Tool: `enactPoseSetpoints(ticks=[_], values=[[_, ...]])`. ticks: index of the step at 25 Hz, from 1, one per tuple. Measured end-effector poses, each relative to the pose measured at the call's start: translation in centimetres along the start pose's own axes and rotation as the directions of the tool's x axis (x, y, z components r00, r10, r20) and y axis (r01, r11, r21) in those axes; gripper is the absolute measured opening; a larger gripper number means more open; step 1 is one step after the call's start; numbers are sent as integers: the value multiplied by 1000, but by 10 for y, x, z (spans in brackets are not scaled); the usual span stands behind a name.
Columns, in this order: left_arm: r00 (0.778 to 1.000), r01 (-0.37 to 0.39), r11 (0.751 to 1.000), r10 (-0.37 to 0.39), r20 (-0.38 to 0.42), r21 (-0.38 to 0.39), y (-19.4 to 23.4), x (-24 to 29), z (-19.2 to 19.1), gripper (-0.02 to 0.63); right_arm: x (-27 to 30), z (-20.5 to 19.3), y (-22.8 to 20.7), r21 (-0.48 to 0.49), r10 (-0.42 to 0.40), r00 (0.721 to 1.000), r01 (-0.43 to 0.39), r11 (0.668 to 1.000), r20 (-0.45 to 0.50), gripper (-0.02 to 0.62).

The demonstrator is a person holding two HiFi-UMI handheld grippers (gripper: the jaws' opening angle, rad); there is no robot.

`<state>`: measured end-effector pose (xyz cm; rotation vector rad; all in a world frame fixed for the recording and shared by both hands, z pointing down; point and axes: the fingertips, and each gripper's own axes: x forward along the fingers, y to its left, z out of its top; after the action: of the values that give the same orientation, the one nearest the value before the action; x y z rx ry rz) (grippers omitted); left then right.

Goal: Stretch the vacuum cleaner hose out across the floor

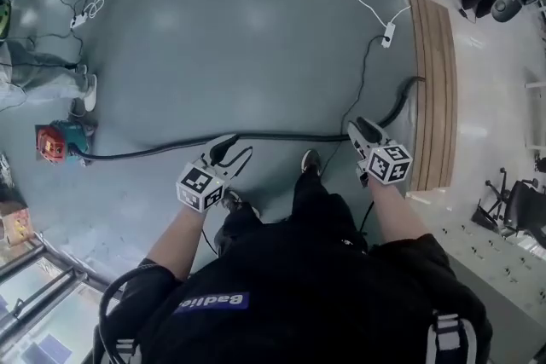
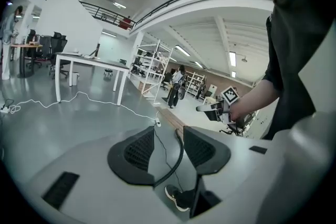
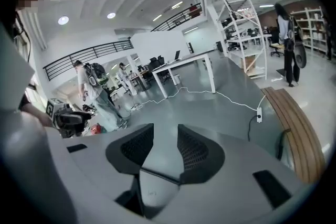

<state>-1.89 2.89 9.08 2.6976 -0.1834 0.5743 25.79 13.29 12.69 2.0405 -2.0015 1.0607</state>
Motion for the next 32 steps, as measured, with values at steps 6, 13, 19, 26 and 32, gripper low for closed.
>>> enactPoseSetpoints(ticks=[6, 13, 19, 26, 32], values=[[995, -16, 1000, 15, 98, 4, -73, 18, 93, 181, -82, 42, 28, -56, 167, 985, -164, 985, 42, 146], [958, 168, 979, -190, 214, 119, -174, 32, 154, 178, -144, 80, 104, -169, 295, 935, -263, 950, 199, 146], [932, 247, 957, -277, 233, 152, -206, -2, 137, 129, -173, 58, 188, -256, 350, 916, -296, 920, 198, 133], [913, 254, 949, -299, 277, 189, -241, -38, 138, 61, -205, 68, 243, -342, 452, 867, -369, 864, 208, 63], [920, 182, 962, -240, 310, 205, -263, -40, 157, 8, -229, 83, 251, -434, 555, 813, -443, 785, 174, 6]])
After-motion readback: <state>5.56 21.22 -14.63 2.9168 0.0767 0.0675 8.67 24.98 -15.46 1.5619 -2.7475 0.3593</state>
